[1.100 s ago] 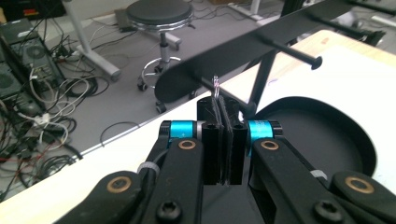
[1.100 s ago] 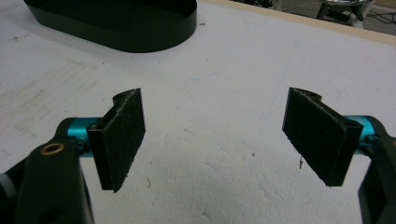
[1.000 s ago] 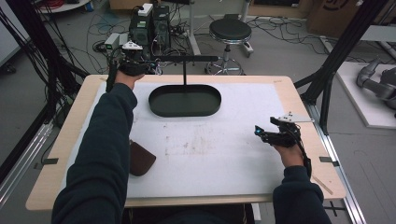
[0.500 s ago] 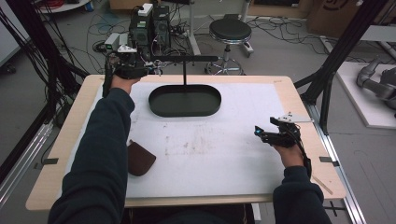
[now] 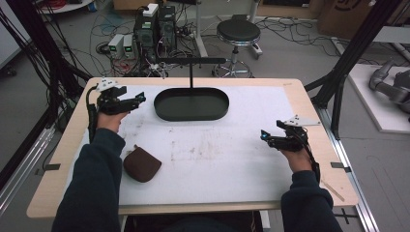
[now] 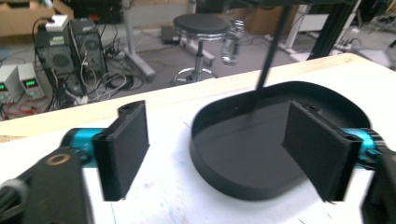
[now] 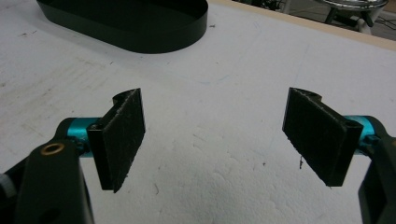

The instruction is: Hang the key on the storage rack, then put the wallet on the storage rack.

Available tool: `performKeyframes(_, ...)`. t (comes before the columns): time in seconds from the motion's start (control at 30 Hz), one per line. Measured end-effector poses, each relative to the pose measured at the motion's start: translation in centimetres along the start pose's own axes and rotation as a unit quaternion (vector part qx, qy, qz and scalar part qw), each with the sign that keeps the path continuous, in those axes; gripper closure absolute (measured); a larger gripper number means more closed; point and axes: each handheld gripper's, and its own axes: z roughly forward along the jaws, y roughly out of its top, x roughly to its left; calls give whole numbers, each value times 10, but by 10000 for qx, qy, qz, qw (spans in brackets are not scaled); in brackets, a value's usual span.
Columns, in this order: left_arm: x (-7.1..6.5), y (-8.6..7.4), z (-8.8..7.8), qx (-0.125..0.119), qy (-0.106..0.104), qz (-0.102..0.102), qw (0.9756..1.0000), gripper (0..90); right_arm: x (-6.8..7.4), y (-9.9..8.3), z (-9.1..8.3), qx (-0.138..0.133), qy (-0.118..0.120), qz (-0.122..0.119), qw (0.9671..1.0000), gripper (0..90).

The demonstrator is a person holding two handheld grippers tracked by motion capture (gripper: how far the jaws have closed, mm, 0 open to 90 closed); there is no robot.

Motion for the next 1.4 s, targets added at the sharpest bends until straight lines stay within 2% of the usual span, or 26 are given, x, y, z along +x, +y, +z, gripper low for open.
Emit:
performKeyframes(0.27, -7, -16, -27, -89, -234, 99, 9996, 187, 7, 4, 6, 41, 45, -85, 9999, 214)
performKeyframes(0.57, -5, -28, -45, 31, -247, 59, 9997, 187, 7, 4, 5, 44, 15, -63, 10000, 214)
performKeyframes(0.9, -6, -54, -76, 223, -265, -94, 9994, 188, 9, 4, 6, 36, -9, -104, 9999, 215)
performKeyframes(1.13, -17, -74, -94, 320, -312, -230, 9987, 187, 12, 4, 3, 26, 17, -150, 9999, 215)
performKeyframes(1.17, -24, -84, -101, 447, -302, -276, 9982, 187, 13, 4, 3, 17, 24, -175, 9998, 215)
performKeyframes(1.33, -33, -102, -114, 954, -143, -350, 9947, 194, 16, 5, 1, -16, 59, -193, 9998, 215)
performKeyframes(1.4, -34, -107, -120, 1033, -132, -385, 9938, 223, 17, 5, 1, -31, 63, -186, 9998, 215)
